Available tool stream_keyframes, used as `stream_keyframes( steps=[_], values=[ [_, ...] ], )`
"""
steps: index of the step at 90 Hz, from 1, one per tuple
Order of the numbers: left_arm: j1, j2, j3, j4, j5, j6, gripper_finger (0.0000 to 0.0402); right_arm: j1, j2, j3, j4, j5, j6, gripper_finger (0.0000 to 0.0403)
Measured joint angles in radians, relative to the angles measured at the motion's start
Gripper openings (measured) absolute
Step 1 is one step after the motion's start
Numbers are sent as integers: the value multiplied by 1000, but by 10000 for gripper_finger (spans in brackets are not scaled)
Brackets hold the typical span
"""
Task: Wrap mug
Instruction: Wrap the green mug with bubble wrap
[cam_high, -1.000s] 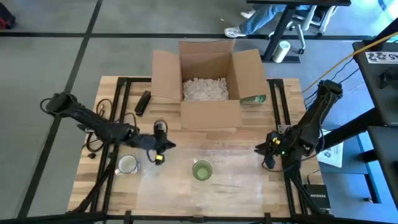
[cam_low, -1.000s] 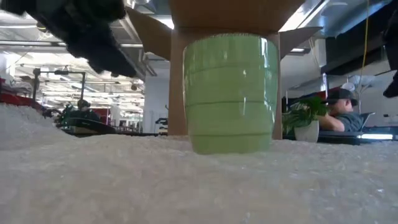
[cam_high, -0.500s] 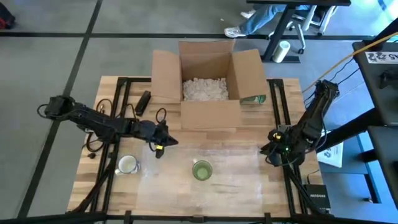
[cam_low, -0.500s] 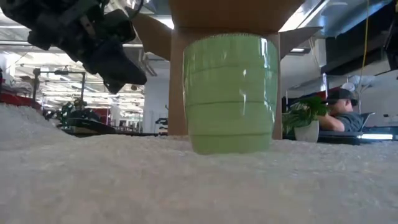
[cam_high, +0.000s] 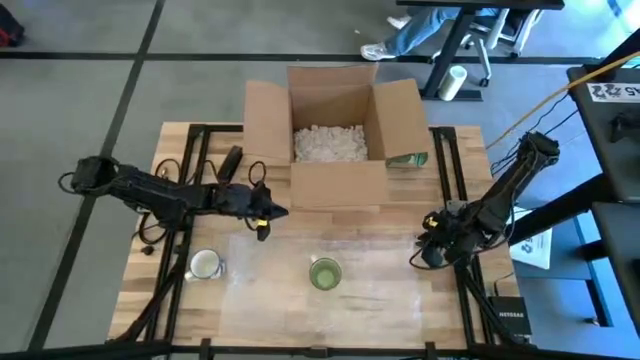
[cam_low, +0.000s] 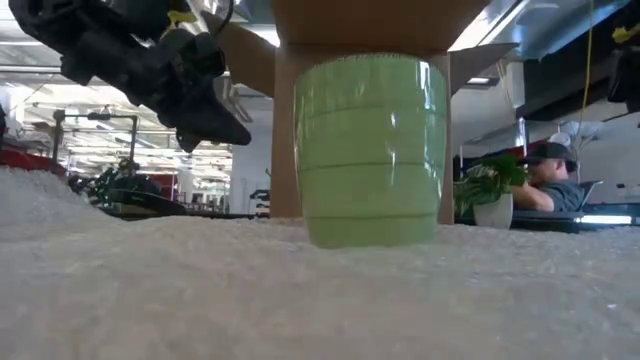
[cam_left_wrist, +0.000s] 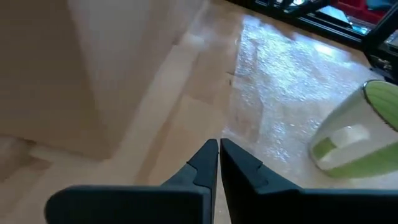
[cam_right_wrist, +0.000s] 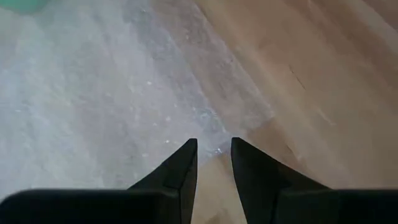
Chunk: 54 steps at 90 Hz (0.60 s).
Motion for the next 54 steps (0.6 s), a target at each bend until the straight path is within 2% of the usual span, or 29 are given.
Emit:
stream_keyframes(
  steps=[9,34,54],
  values=[
    [0,0,0,0,0,1,0,-17,42,0,9,-68,52,83],
    [-14,0,0,-1,0,0,0,-17,130,1,175,-46,161,83],
    [-50,0,0,-1,0,-5,0,-16,209,1,208,-126,271,83]
  ],
)
